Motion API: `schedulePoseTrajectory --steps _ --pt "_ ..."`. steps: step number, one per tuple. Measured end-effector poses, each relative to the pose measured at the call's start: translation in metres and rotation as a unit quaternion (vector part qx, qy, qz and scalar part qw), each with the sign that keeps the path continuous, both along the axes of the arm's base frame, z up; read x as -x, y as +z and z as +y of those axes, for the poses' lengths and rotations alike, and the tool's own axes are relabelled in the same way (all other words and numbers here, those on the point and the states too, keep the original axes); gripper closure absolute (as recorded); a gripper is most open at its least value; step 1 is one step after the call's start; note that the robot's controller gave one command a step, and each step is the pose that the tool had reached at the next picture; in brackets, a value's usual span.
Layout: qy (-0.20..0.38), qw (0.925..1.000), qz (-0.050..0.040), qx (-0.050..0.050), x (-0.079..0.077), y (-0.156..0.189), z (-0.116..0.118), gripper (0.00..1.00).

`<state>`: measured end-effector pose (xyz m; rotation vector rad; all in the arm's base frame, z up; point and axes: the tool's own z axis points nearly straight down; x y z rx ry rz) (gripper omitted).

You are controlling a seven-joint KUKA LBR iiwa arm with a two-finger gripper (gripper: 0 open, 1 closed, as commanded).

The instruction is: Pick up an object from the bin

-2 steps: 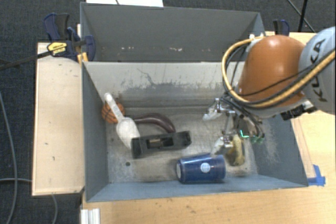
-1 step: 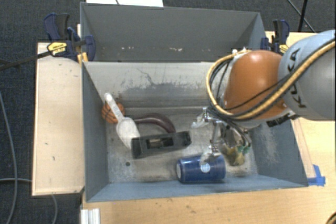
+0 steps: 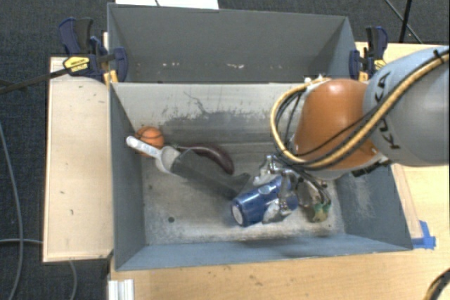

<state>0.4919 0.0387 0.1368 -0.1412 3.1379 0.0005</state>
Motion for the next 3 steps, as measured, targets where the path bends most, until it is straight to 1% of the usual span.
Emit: schedulePoseTrajectory --steps 1,2,3 --pt "0.000 1.0000 0.0000 0.000 0.000 0.000 0.000 1.00" --pt "0.055 0.9985 -0.0003 0.000 -0.026 0.081 -0.029 1.00" --pt "0.055 0.9985 -0.0003 0.000 -0.026 0.081 -0.029 1.00"
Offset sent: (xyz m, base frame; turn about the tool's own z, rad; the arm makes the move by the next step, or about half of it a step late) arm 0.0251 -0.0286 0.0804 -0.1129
